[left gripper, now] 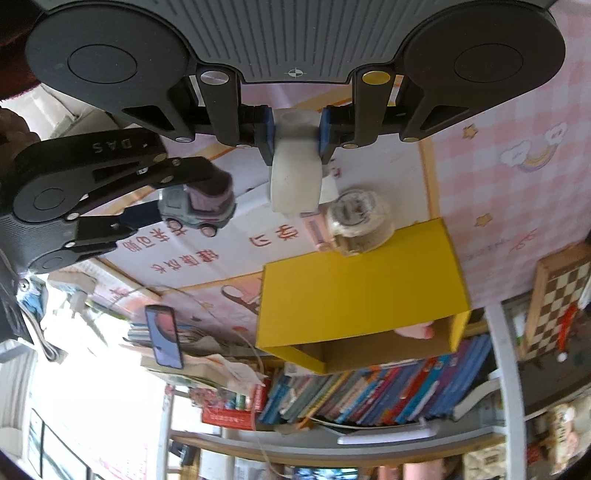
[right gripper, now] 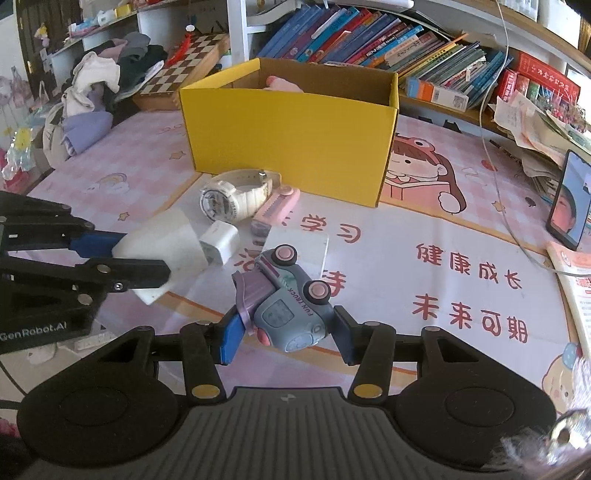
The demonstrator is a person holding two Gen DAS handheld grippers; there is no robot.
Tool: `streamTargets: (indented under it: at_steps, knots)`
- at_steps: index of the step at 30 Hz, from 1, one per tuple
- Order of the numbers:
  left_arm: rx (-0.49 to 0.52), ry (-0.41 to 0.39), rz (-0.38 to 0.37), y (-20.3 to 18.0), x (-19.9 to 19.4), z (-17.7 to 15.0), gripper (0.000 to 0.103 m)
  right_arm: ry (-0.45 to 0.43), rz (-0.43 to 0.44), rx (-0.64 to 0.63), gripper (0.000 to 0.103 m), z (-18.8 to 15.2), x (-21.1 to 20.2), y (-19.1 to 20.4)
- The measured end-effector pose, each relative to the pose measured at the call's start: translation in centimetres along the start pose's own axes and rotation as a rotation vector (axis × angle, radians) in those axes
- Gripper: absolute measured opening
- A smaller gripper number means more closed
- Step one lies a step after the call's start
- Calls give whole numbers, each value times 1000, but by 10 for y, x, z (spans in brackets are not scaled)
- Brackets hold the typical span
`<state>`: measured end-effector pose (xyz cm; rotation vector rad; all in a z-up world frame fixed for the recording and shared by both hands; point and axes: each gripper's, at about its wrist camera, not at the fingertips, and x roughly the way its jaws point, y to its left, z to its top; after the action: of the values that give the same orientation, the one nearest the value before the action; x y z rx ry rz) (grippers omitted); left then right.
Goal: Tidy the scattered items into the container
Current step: 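Lift the white block with the left gripper while the right gripper lifts the toy car, then carry the white block with the left gripper while the right gripper lowers the car into the box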
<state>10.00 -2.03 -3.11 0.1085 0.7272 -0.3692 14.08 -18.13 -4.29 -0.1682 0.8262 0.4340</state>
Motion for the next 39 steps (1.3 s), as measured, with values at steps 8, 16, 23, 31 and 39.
streamTargets:
  at_steps: [8, 16, 23, 31, 39]
  knots:
    - [-83, -47, 24, 20, -24, -4, 21, -25, 20, 11, 48, 6, -12, 12]
    - [-96, -65, 35, 27, -34, -5, 21, -45, 49, -13, 48, 12, -19, 28]
    - [-104, -80, 19, 32, -37, 4, 21, -45, 57, 27, 48, 23, -19, 24]
    - [-90, -152, 10, 39, -36, 38, 21, -133, 75, 45, 48, 62, -28, 12]
    - [-81, -215, 42, 49, -26, 80, 21, -194, 98, 37, 48, 100, -25, -10]
